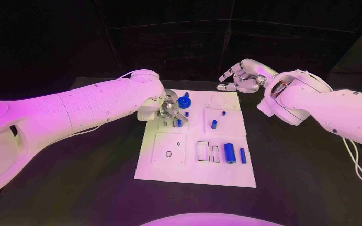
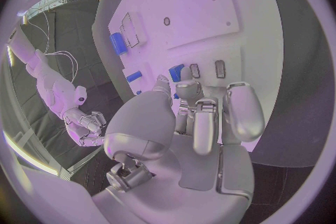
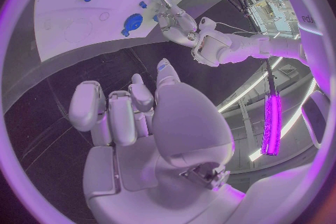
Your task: Assemble the parts on the task board
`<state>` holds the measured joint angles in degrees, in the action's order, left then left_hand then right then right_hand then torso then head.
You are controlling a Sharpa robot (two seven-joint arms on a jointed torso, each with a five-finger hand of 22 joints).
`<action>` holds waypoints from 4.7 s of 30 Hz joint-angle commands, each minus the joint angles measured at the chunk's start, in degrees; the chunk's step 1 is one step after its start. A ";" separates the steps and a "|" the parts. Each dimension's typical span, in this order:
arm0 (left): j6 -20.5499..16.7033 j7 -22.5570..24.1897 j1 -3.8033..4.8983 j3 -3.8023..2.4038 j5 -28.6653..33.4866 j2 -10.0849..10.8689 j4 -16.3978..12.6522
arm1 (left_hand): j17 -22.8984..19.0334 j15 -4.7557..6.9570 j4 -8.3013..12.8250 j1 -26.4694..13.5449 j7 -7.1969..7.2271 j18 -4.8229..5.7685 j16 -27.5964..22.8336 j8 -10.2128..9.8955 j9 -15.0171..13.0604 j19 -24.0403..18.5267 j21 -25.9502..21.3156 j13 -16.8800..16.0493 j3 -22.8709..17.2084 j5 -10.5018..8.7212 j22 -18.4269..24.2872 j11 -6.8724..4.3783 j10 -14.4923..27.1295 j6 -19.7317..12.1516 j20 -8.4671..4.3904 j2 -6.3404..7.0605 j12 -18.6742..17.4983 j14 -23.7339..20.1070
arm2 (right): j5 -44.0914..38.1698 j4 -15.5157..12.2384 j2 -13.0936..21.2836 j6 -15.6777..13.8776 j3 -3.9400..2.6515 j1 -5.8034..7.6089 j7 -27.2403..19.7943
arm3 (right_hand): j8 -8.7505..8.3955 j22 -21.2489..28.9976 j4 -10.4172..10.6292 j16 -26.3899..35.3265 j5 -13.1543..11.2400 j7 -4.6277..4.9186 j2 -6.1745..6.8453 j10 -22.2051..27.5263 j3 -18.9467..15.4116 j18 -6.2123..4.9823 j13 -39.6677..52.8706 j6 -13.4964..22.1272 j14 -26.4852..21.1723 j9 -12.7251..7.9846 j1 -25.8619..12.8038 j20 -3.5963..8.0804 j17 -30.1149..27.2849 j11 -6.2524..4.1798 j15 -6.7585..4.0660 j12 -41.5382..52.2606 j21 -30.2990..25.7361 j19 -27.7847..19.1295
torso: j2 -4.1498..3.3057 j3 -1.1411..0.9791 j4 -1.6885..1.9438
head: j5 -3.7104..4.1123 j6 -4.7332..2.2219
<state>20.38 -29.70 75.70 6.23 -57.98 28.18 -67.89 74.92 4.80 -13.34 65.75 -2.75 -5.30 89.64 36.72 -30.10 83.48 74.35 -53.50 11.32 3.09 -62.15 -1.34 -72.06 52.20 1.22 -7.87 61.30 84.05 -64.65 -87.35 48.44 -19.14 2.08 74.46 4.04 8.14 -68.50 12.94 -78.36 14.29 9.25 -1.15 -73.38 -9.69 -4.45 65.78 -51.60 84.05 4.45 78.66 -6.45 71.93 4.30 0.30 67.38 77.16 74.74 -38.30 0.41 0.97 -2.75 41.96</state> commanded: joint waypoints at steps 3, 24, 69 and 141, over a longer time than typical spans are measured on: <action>0.95 -0.40 0.09 0.00 -0.03 -0.10 0.02 | 15.08 0.28 1.31 1.62 -0.01 0.37 0.36 0.45 -0.44 -0.22 0.14 -0.03 -0.73 -0.19 -0.09 -0.04 0.61 -0.68 -0.25 -0.41 0.34 5.95 | 0.10 0.10 -0.14 0.49 -0.03 0.13 -0.07 | 0.26 0.13 -0.03 0.33 0.49 0.07 -0.03 0.51 -0.39 -0.65 -0.12 0.37 1.92 -0.10 0.73 0.12 -0.12 0.02 -0.33 -0.32 -0.28 -0.41 | 0.00 0.00 0.01 | -0.02 0.14; 0.92 -0.42 0.09 0.00 0.42 -0.08 -0.09 | 15.08 0.29 10.55 9.91 -0.24 0.34 0.36 -1.74 -0.19 -0.38 -0.15 1.53 -11.52 0.15 -0.09 0.02 1.89 -3.39 -0.32 -1.44 -0.84 5.95 | 0.10 0.50 -0.61 0.95 -0.02 0.12 0.03 | 0.49 0.39 0.04 0.53 2.57 0.06 -0.33 0.59 -0.93 -0.69 -0.32 0.50 1.97 -0.14 1.64 0.16 -0.11 0.00 -0.36 -0.27 -0.55 -0.45 | 0.03 -0.02 0.08 | -0.18 0.48; -17.62 1.37 -2.87 0.07 5.15 6.90 -6.82 | 14.72 0.09 19.39 -1.70 -0.58 0.26 0.13 0.98 -3.51 -0.22 -0.58 3.25 -48.69 7.30 -0.54 0.20 0.53 -3.82 -0.01 9.36 -0.92 5.86 | 0.10 1.91 -0.94 1.58 -0.01 0.10 0.03 | 0.54 0.73 0.14 0.76 3.01 0.06 -0.37 0.71 -1.09 -0.77 -0.51 0.50 1.91 -0.15 1.68 0.16 -0.41 0.00 -0.37 -0.40 -0.79 -0.67 | 0.05 -0.13 0.28 | -1.03 0.75; -19.75 2.39 -3.15 0.06 2.25 8.42 -9.04 | 14.99 0.81 18.05 -4.97 0.45 0.51 0.30 5.78 -6.61 0.23 0.02 2.69 -50.23 22.09 -2.10 -0.71 -0.83 -4.03 -0.66 12.30 0.77 5.92 | -0.03 2.30 -1.52 2.37 -0.01 0.08 0.11 | 0.58 0.90 0.30 0.88 3.20 0.06 -0.46 0.77 -1.24 -0.80 -0.58 0.53 1.88 -0.15 1.65 0.17 -0.51 0.00 -0.36 -0.43 -0.92 -0.77 | 0.02 -0.14 0.32 | -1.47 1.61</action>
<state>3.26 -28.54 72.49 6.31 -55.92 36.55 -76.75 74.91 5.22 -3.80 60.68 -2.65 -5.30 89.64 42.22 -36.64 83.48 74.00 -50.81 -30.06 25.02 -64.21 -2.04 -72.59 48.22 0.81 4.87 61.91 83.85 -64.64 -85.05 46.96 -16.96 2.10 74.43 4.42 8.37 -67.67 13.27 -77.88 17.30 9.25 -1.38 -72.98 -10.49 -4.44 65.24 -51.60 84.04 4.38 79.77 -6.44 71.47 4.30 0.30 67.16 76.38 74.32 -38.24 0.27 1.31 -4.17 43.54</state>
